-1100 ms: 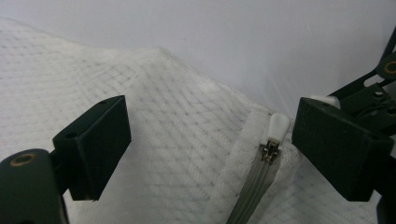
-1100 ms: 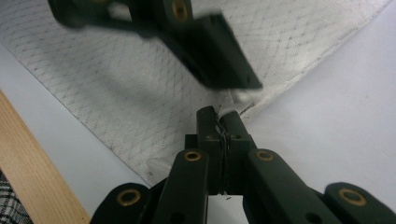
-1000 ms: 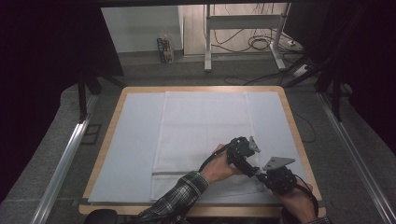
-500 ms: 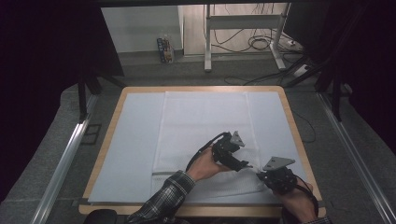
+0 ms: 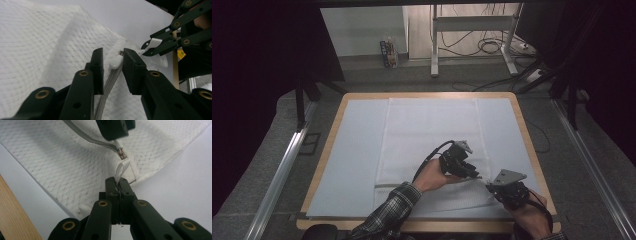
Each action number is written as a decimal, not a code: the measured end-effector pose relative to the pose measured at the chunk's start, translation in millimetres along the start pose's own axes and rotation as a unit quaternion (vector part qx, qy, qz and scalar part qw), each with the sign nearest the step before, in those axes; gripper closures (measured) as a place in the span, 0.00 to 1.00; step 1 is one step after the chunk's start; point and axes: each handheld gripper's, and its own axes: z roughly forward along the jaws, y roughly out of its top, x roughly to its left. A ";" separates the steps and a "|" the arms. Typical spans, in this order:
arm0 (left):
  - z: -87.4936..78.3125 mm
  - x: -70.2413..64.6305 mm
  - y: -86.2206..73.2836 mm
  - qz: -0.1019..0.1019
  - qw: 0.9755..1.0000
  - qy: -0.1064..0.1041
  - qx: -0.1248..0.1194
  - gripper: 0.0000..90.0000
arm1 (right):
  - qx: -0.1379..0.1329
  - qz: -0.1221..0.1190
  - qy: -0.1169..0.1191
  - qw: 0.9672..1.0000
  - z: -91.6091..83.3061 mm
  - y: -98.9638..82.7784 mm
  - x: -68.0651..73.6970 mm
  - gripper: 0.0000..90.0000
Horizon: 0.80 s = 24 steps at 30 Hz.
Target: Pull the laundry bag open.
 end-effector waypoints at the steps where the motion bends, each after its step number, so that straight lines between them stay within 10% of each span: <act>1: 1.1 0.1 0.0 0.000 1.000 -0.007 0.001 0.82 | -0.001 0.000 0.000 1.000 -0.1 0.0 0.0 0.97; 24: 0.5 -0.3 -3.0 -0.011 0.999 -0.046 0.011 0.88 | 0.007 -0.001 -0.004 1.000 2.4 -1.2 -1.7 0.96</act>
